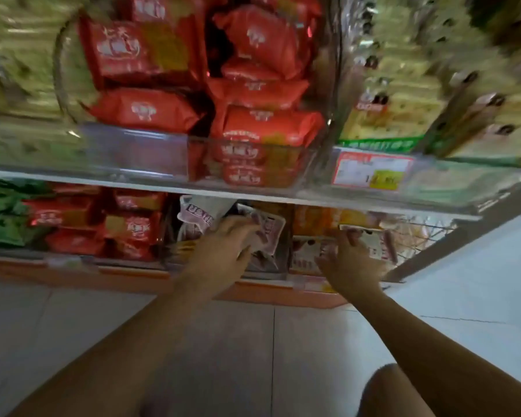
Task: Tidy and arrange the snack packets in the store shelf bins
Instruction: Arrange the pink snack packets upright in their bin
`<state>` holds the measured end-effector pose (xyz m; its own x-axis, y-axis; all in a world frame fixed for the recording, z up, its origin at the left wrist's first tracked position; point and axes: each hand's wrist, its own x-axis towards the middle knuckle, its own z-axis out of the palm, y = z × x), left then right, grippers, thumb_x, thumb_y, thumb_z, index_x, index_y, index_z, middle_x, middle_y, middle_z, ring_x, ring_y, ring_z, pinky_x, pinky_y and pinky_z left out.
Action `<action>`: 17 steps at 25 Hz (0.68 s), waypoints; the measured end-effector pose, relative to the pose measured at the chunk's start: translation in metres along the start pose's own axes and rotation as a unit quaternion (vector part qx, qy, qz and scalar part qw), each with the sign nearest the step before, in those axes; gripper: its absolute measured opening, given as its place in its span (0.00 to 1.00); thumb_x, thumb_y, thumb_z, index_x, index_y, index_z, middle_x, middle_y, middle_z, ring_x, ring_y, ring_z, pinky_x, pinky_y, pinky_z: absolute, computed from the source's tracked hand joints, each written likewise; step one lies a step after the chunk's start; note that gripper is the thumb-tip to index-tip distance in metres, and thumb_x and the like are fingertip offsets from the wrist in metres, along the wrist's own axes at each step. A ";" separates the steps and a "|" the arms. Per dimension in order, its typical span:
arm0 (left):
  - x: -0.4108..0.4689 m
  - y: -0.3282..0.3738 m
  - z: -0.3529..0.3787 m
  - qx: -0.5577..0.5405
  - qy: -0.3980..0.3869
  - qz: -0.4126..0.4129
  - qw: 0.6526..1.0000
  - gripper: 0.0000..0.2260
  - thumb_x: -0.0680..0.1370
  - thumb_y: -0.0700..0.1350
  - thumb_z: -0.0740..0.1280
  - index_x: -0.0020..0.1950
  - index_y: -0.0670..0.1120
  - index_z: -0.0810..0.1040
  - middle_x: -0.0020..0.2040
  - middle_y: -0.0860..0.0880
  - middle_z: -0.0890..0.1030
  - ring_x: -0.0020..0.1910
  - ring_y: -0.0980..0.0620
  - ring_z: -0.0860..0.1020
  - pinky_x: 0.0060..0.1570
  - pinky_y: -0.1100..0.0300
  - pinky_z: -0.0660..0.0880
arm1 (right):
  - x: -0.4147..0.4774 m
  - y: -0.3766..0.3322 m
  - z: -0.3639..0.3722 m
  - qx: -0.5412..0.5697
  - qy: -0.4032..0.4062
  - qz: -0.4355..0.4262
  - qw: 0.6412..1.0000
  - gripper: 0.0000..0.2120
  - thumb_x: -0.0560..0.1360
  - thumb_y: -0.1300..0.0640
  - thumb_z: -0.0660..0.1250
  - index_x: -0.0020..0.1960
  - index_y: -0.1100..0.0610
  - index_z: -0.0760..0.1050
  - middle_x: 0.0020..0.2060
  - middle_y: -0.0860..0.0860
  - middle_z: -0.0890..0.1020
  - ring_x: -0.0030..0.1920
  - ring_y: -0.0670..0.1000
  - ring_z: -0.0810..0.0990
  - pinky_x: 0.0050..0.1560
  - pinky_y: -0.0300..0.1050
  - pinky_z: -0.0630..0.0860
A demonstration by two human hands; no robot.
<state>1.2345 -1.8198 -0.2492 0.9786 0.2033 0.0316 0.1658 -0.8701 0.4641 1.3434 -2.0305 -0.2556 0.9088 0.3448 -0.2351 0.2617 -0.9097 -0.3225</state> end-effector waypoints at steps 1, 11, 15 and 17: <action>0.007 -0.012 0.017 0.043 0.018 0.035 0.998 0.19 0.73 0.49 0.60 0.62 0.48 0.75 0.62 0.47 0.75 0.59 0.40 0.74 0.58 0.46 0.73 | 0.009 0.006 0.016 0.005 0.018 0.003 1.000 0.31 0.72 0.50 0.67 0.71 0.53 0.59 0.68 0.55 0.65 0.63 0.60 0.69 0.55 0.54 0.72; 0.022 -0.049 0.093 0.154 0.153 0.142 0.966 0.22 0.74 0.48 0.67 0.67 0.50 0.71 0.65 0.48 0.72 0.61 0.42 0.71 0.57 0.46 0.71 | 0.022 0.048 0.085 0.039 0.207 -0.162 0.964 0.20 0.72 0.54 0.70 0.63 0.54 0.73 0.68 0.53 0.67 0.62 0.55 0.72 0.56 0.47 0.71; 0.013 -0.034 0.087 0.204 0.125 0.070 0.968 0.27 0.76 0.46 0.65 0.74 0.52 0.61 0.72 0.48 0.64 0.63 0.41 0.71 0.55 0.48 0.72 | 0.016 0.053 0.087 0.058 0.191 -0.167 0.965 0.19 0.74 0.51 0.67 0.64 0.53 0.72 0.70 0.53 0.64 0.65 0.55 0.70 0.59 0.48 0.70; 0.011 -0.033 0.082 0.206 0.092 0.020 0.974 0.28 0.76 0.47 0.64 0.74 0.52 0.58 0.70 0.45 0.65 0.61 0.40 0.72 0.52 0.47 0.73 | 0.012 0.053 0.086 0.058 0.170 -0.167 0.970 0.19 0.76 0.50 0.65 0.65 0.53 0.71 0.71 0.53 0.63 0.63 0.56 0.72 0.59 0.48 0.70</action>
<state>1.2499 -1.8257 -0.3363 0.9533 0.2089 0.2180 0.1991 -0.9777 0.0666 1.3404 -2.0548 -0.3546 0.8396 0.5014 0.2089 0.5390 -0.7214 -0.4348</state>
